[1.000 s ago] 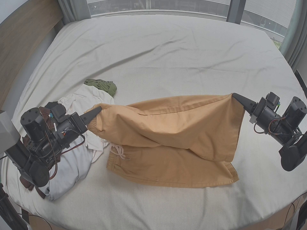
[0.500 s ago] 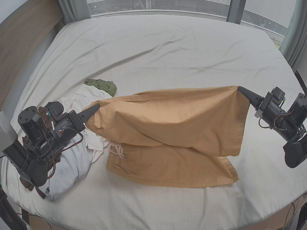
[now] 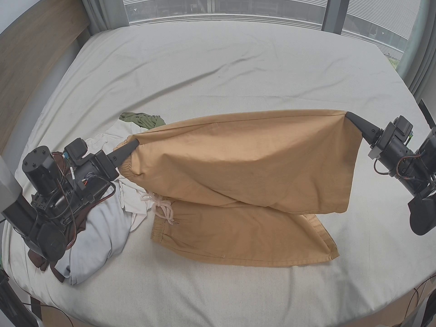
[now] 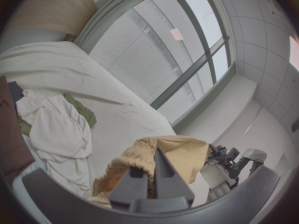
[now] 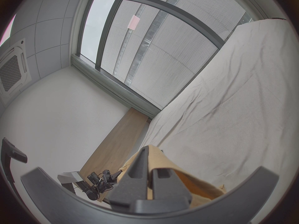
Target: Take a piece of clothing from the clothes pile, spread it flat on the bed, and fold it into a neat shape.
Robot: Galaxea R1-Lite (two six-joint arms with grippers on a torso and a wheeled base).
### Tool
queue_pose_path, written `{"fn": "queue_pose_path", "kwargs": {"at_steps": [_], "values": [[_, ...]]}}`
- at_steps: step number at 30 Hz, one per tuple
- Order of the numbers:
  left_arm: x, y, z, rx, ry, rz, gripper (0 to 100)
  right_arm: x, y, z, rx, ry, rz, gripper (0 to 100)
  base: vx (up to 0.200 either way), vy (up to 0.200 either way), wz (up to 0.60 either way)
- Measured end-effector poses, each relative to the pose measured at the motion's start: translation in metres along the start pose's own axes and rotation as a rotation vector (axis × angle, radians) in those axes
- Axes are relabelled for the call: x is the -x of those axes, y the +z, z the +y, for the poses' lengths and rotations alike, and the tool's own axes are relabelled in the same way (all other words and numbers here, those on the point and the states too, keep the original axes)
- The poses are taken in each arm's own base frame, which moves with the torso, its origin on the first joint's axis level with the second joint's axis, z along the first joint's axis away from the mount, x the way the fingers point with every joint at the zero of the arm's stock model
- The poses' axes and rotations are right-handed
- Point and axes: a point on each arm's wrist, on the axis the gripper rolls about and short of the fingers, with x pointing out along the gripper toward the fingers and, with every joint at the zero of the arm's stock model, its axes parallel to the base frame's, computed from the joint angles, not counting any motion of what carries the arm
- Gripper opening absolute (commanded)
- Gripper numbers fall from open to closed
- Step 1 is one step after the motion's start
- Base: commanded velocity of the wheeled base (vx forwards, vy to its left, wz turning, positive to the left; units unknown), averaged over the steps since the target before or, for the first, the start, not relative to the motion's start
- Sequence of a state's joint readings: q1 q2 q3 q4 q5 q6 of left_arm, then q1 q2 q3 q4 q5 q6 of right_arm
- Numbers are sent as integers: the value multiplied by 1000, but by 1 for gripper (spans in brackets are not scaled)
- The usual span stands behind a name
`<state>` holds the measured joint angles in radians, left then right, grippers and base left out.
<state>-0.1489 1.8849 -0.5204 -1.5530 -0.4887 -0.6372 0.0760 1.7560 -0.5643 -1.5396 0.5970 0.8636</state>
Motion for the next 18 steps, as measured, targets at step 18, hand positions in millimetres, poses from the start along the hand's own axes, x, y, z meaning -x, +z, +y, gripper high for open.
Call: {"fn": "queue_pose_path", "kwargs": {"at_steps": [18], "values": [[-1, 1, 1, -4, 2, -6, 0, 0, 0, -8, -1, -20, -1, 0, 0, 0, 0]]}}
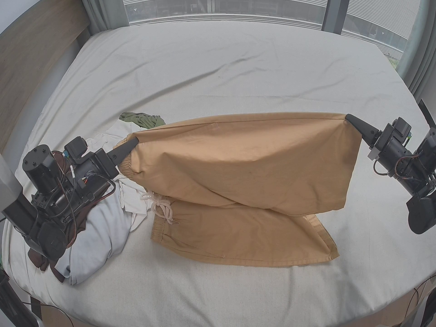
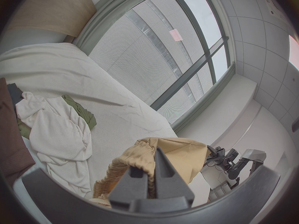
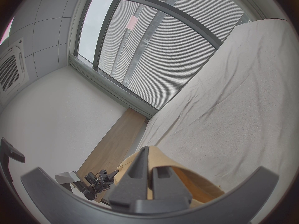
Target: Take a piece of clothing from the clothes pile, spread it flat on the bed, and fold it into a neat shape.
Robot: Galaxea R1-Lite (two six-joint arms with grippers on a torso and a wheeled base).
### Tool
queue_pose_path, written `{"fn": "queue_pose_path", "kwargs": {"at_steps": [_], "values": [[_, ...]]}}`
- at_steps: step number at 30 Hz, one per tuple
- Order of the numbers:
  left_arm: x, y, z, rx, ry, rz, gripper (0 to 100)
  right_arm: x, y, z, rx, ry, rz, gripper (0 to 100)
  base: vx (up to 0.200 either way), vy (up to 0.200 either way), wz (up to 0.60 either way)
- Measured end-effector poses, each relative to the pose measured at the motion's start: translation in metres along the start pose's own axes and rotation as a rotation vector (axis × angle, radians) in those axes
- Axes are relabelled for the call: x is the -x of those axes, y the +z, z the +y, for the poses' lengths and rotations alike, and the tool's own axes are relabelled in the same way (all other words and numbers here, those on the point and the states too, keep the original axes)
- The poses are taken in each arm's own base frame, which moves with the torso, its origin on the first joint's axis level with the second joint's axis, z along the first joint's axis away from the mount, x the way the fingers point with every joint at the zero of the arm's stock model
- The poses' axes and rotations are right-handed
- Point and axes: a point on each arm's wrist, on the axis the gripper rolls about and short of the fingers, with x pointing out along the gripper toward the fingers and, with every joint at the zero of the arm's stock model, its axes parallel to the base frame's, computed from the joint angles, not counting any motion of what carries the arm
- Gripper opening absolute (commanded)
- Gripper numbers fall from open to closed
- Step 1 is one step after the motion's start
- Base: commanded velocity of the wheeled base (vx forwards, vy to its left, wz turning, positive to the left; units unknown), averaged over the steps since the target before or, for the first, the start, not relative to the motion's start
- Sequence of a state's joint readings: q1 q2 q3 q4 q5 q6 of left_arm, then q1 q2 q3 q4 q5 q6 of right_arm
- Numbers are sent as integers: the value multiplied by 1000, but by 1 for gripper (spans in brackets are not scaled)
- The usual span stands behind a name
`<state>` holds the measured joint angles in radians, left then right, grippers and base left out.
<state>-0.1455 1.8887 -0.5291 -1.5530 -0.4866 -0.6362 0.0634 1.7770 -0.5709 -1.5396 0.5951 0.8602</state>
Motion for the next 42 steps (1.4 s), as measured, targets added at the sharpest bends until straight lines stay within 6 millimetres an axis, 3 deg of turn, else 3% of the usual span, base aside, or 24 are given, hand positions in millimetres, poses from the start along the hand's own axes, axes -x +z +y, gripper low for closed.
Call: {"fn": "queue_pose_path", "kwargs": {"at_steps": [10, 27, 35, 42], "values": [[6, 7, 1, -9, 8, -16, 0, 1, 4, 12, 16, 33, -11, 0, 0, 0, 0], [10, 0, 2, -32, 30, 3, 0, -1, -7, 10, 57, 16, 10, 0, 0, 0, 0], [-5, 5, 1, -50, 11, -34, 0, -7, -4, 9, 70, 26, -2, 0, 0, 0, 0], [-24, 6, 12, -51, 29, -76, 0, -21, 10, -8, 88, 21, -31, 0, 0, 0, 0]]}}
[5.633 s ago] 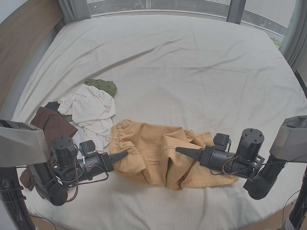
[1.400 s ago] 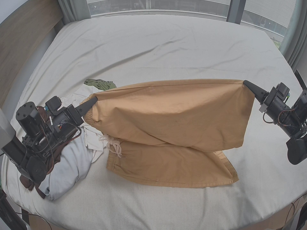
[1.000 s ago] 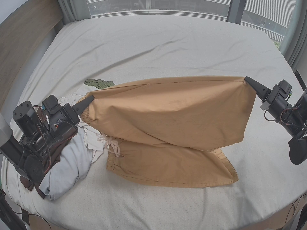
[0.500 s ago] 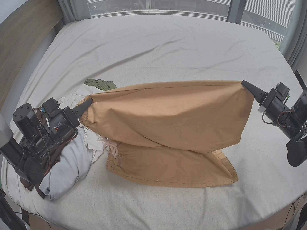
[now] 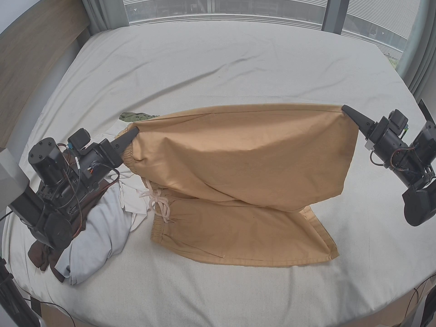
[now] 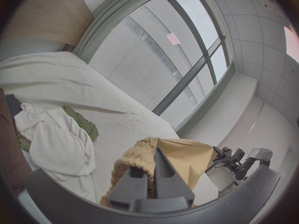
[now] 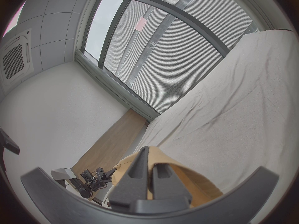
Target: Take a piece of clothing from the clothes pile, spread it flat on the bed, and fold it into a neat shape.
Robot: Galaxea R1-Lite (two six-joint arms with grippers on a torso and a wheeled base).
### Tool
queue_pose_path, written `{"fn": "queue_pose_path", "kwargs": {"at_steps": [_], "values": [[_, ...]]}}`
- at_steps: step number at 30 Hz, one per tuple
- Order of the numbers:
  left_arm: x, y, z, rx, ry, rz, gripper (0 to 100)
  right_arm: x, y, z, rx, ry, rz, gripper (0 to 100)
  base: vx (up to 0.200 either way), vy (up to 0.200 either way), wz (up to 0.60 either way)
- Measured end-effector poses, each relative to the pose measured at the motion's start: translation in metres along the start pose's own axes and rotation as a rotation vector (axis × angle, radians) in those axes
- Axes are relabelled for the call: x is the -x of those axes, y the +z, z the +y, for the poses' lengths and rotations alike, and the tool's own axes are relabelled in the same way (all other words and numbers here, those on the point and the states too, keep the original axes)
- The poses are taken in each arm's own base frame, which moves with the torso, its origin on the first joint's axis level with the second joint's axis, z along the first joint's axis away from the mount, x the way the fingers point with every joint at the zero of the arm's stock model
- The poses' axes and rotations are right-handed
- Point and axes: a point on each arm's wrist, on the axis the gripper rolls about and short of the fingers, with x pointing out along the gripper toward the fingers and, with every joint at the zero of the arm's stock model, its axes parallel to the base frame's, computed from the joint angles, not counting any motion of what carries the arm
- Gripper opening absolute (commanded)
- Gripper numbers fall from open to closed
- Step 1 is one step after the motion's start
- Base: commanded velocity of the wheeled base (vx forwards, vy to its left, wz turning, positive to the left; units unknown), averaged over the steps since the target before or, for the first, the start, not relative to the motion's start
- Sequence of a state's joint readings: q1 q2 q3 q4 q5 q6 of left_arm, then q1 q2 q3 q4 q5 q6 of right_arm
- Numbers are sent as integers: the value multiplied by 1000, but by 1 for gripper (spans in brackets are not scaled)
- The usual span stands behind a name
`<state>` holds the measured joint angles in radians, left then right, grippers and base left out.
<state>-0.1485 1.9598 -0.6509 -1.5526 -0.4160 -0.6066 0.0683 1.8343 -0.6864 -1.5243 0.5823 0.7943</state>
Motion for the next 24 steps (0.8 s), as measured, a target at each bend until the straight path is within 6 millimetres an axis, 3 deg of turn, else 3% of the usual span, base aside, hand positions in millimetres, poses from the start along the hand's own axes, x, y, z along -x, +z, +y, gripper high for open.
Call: {"fn": "queue_pose_path", "kwargs": {"at_steps": [12, 24], "values": [[-38, 1, 22, 39, 31, -107, 0, -35, 11, -31, -27, 12, -25, 0, 0, 0, 0], [-64, -7, 44, 46, 49, -155, 0, -63, 2, -78, -45, -23, -14, 0, 0, 0, 0]]}}
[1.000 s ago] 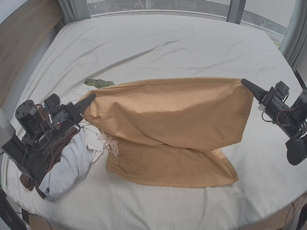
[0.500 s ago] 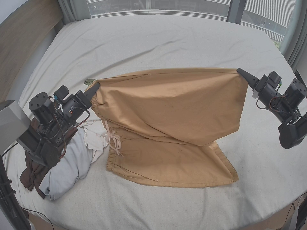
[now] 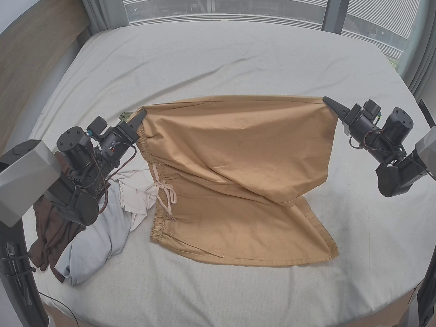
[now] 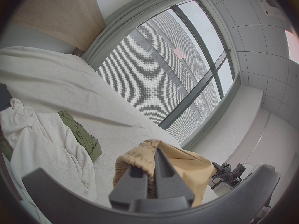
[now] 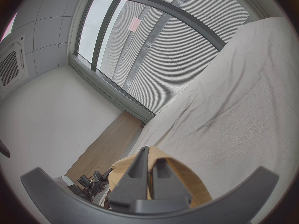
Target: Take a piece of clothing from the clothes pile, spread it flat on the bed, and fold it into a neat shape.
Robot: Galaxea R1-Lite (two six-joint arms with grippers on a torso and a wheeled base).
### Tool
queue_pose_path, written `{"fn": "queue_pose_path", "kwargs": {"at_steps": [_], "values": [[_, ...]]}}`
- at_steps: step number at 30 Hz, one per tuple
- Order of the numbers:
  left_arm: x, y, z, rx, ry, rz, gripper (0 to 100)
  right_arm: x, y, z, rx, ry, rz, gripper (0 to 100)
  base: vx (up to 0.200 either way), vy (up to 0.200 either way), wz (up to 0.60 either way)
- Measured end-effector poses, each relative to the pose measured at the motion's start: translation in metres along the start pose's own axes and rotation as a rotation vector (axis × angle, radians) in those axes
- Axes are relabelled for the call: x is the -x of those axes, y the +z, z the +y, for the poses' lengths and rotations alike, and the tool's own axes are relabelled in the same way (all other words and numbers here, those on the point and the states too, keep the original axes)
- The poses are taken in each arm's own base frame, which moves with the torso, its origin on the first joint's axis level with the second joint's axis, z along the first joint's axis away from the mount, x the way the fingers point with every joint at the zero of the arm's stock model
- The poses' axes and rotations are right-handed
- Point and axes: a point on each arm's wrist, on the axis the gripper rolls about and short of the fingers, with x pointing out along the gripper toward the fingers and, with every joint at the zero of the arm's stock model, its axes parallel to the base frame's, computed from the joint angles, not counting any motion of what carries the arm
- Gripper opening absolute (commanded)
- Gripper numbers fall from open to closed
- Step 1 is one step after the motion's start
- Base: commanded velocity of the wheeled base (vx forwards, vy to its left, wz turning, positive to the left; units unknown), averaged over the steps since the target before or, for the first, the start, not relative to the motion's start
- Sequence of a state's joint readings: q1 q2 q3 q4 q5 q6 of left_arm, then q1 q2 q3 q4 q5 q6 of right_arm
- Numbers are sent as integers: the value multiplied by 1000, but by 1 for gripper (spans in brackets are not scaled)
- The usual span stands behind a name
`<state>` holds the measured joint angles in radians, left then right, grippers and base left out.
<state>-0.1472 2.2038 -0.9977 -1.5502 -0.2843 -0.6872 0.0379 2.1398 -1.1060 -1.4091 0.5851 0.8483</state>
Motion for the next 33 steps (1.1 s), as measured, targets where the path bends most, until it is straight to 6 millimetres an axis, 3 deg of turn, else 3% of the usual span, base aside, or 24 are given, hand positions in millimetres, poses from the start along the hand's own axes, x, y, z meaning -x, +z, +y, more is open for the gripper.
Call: {"fn": "queue_pose_path", "kwargs": {"at_steps": [14, 15, 17, 18, 28, 33], "values": [[-6, -11, 15, 1, 18, 9, 0, -20, -10, -32, -5, -5, 9, 0, 0, 0, 0], [-6, -12, 16, 1, 18, 8, 100, -21, -10, -33, -4, -4, 8, 0, 0, 0, 0], [-7, -12, 18, 0, 20, 6, 100, -22, -11, -35, -3, -1, 6, 0, 0, 0, 0], [-8, -12, 19, 0, 23, 3, 100, -23, -11, -36, -1, 0, 5, 100, 0, 0, 0], [-12, -3, 29, -3, 71, -24, 100, -33, -2, -37, -6, 25, -7, 100, 0, 0, 0], [-7, -6, 29, 2, 94, -22, 100, -26, -8, -41, -23, 1, 7, 100, 0, 0, 0]]}}
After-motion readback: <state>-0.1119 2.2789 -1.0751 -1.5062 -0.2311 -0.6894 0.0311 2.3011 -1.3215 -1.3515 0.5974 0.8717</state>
